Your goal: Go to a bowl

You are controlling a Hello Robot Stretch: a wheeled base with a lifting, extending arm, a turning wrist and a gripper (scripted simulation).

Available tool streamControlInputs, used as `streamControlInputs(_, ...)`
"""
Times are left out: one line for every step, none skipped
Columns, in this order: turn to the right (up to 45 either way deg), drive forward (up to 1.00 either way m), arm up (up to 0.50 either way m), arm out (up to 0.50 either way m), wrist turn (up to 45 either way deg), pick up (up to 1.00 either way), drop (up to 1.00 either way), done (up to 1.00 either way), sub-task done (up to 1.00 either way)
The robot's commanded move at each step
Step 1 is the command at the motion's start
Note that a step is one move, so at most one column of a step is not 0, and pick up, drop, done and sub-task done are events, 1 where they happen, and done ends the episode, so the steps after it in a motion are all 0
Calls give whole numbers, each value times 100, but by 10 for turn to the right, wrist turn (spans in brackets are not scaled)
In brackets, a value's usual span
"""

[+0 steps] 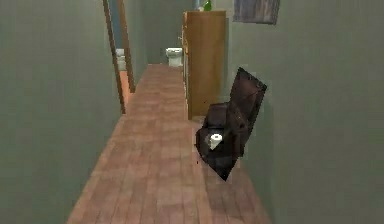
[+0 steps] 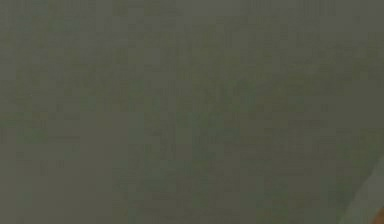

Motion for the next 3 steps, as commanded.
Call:
streamControlInputs(-90,0,0,0,0,0,0,0,0)
streamControlInputs(0,100,0,0,0,0,0,0,0)
streamControlInputs(0,100,0,0,0,0,0,0,0)
